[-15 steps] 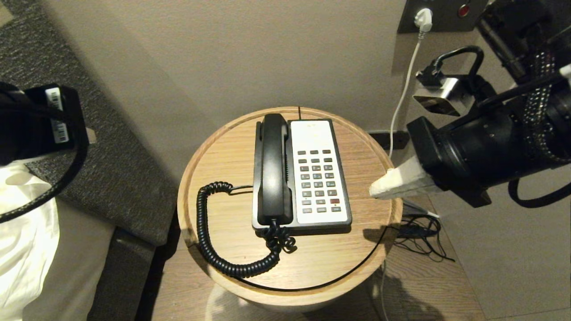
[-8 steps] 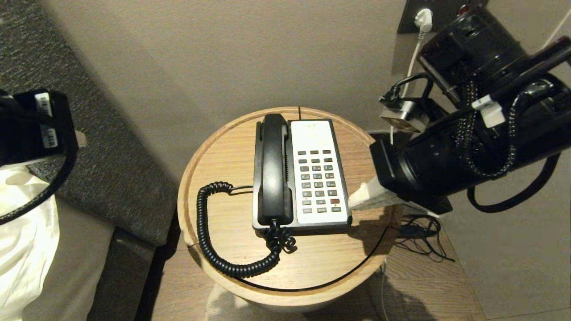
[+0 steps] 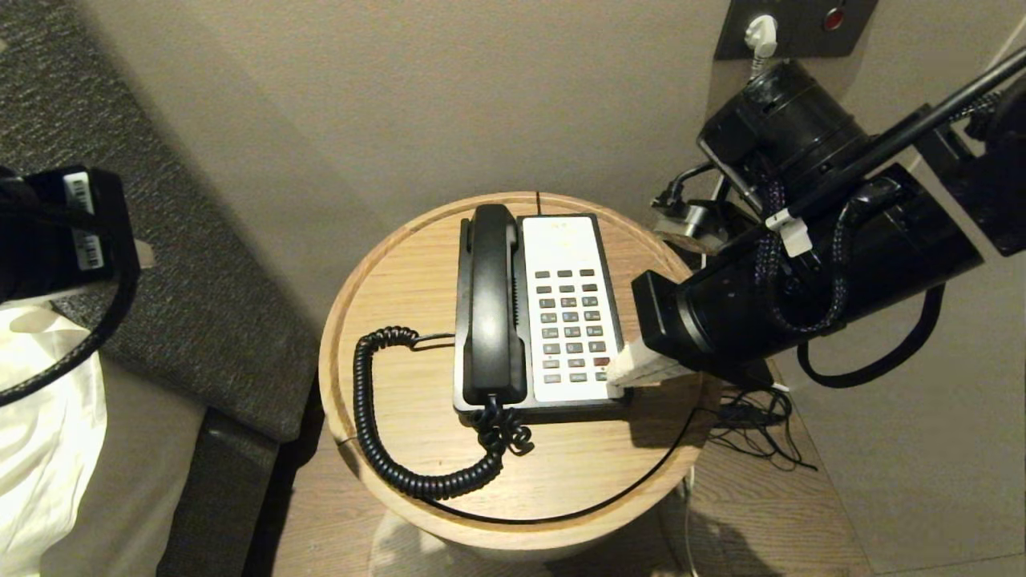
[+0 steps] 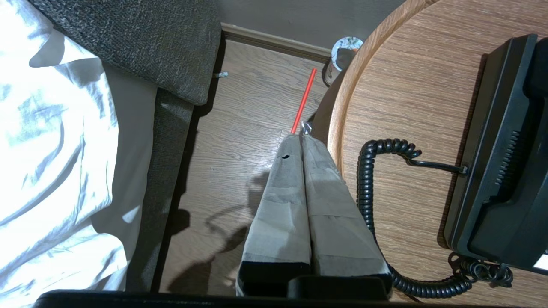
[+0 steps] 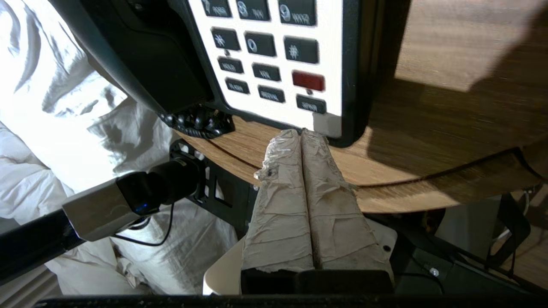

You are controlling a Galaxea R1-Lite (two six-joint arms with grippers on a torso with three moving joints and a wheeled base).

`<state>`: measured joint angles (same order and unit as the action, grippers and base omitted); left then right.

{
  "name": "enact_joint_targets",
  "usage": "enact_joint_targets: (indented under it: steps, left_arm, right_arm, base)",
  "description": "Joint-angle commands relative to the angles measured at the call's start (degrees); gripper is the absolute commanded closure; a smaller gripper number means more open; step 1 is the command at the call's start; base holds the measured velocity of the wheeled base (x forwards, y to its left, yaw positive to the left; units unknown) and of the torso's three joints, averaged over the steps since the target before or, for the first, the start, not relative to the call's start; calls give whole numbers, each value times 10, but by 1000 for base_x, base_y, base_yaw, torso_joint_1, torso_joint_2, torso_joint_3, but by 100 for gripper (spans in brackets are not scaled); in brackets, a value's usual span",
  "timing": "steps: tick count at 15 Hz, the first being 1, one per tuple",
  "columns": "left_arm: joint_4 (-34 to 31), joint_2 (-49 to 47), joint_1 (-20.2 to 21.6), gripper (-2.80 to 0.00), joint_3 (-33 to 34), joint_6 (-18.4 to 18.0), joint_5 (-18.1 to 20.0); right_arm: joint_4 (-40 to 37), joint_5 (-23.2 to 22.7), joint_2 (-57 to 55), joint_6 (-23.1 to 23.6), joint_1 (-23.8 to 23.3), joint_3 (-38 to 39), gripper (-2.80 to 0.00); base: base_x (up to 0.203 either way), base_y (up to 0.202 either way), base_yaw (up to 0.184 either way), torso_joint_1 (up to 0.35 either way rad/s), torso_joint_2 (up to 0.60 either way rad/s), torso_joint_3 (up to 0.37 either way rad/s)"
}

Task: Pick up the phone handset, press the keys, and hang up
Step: End the call using the dial pad

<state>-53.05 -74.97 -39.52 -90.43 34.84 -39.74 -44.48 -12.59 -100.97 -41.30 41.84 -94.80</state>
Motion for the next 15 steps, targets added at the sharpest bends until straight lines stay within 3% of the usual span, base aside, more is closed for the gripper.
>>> enact_joint_targets:
  steps: [1,15]
  left_arm:
    - [-4,1,0,0,1,2,-2]
    - [-2,16,5,0,19,3,5]
  right_arm:
    - [-3,-1,-7,-2,0,-7,0]
    - [7,14,-26,6,-2,-13,0]
  base:
    - [0,0,0,0,0,0]
    - [0,0,0,0,0,0]
